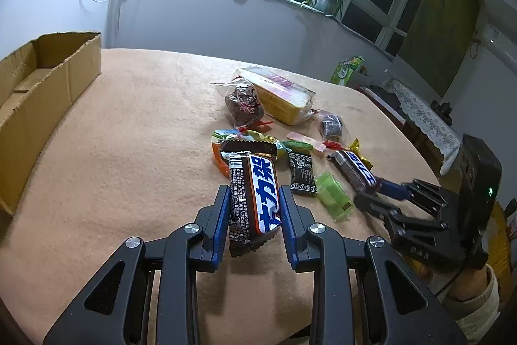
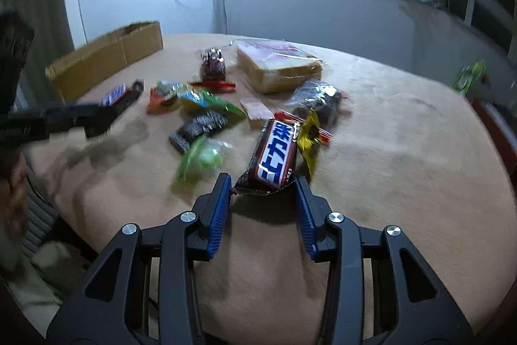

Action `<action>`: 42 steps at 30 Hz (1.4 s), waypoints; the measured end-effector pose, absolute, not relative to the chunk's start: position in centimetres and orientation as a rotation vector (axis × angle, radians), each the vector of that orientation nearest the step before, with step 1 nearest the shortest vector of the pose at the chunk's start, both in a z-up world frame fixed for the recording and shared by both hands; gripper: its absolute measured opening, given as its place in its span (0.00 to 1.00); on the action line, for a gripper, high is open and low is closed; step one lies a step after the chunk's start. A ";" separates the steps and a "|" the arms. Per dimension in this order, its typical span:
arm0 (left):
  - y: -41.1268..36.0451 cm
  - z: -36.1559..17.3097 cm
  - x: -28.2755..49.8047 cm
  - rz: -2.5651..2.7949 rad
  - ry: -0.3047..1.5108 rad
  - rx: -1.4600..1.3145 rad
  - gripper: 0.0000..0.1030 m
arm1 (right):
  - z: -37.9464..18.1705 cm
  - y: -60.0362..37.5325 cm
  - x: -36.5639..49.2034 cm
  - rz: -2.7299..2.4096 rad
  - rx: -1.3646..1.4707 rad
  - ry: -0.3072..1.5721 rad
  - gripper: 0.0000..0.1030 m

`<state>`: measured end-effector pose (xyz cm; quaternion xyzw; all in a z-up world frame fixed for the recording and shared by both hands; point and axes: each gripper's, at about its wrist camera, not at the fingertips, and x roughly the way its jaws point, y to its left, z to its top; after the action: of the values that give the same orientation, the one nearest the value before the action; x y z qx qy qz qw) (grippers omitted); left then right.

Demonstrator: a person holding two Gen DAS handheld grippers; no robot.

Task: Organize snacks
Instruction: 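Lift the Snickers bar with the left gripper and carry it over the cardboard box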

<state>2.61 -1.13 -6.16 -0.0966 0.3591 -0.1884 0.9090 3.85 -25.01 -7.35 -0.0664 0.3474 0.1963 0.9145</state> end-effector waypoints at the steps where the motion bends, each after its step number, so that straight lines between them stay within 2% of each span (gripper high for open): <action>1: -1.1 -6.2 2.6 -0.389 0.742 -0.197 0.27 | -7.5 -24.9 4.1 0.405 -0.132 0.719 0.40; 5: -0.9 -6.5 2.4 -0.390 0.745 -0.200 0.27 | -7.9 -24.7 5.2 0.366 -0.104 0.710 0.38; 8: -0.7 -6.6 2.3 -0.392 0.744 -0.206 0.27 | -7.9 -24.8 5.5 0.346 -0.087 0.696 0.30; 17: 0.3 -5.0 1.8 -0.396 0.687 -0.238 0.27 | -5.6 -27.6 4.8 0.414 0.126 0.614 0.30; 27: 2.6 -2.0 1.9 -0.353 0.606 -0.246 0.27 | -1.3 -26.6 4.6 0.434 0.138 0.510 0.30; 42: 11.3 1.3 2.3 -0.179 0.493 -0.295 0.27 | 1.8 -14.2 7.4 0.645 0.048 0.513 0.30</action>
<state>2.34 11.27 1.27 -0.1453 0.2427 -0.0881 0.9551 7.41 -14.22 1.75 0.0234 0.2491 0.3133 0.9161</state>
